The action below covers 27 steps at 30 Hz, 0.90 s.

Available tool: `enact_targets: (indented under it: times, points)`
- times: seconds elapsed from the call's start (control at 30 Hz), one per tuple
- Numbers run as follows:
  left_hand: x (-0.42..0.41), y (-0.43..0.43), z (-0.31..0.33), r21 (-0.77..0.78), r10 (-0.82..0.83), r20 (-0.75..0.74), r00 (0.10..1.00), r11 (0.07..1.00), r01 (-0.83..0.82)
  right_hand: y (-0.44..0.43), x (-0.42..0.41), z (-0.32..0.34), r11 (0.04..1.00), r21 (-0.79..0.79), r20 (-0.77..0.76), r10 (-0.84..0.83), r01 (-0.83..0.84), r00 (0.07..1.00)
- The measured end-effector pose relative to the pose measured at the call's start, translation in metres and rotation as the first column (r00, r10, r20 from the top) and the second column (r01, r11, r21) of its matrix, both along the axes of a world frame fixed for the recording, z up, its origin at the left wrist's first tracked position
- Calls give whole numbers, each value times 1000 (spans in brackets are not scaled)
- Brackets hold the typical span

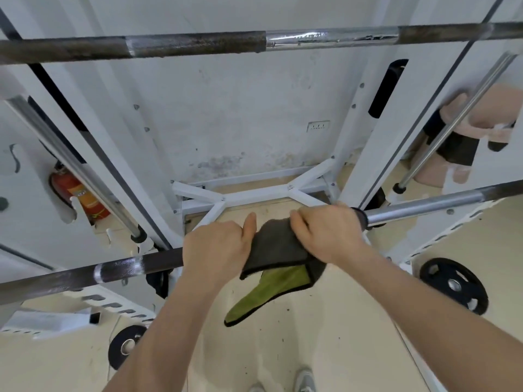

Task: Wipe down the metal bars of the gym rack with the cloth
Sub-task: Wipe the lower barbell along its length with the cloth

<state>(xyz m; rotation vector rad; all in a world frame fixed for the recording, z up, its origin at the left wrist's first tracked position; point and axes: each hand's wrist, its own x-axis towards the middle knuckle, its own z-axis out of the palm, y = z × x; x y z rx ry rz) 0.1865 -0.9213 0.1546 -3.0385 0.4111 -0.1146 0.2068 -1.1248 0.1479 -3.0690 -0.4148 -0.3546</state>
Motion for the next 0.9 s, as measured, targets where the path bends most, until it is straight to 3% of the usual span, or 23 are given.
enact_targets:
  times: [0.07,0.17,0.27,0.4,0.47,0.6,0.67,0.73,0.8,0.87,0.9]
  points:
    - [-6,-3,3,-51,45,33,998,998,-43,-46,9,8,987,-66,-59,-152,148,987]
    - [-5,-5,-9,-175,101,187,977,982,-68,-53,17,15,962,-26,-170,-273,273,947]
    - [-5,-9,-9,-203,114,292,950,978,-55,28,-5,4,988,-65,-58,-141,138,988]
    - [-14,-9,-10,-195,105,345,933,980,-38,68,-14,1,990,118,-37,-70,74,997]
    - [-19,-9,-12,-198,126,297,946,978,-68,27,-8,2,994,79,-69,-76,82,995]
    - [-31,-11,-13,-211,134,243,961,974,-82,-81,19,8,947,-42,-228,-319,318,920]
    - [-23,-12,0,-132,154,106,982,981,-139,-95,28,15,932,-95,-312,-360,349,879]
    - [-9,-13,6,-42,98,-92,991,994,-102,-75,25,20,936,-114,-361,-352,334,863]
    - [0,-16,14,2,94,-246,965,995,-97,-27,13,15,970,-108,-274,-241,219,931]
    - [2,-17,14,22,80,-192,978,997,-78,30,-8,6,991,-109,-140,-98,83,985]
    - [0,-16,14,22,84,-130,988,996,-82,48,-15,5,997,-26,-122,-80,78,989]
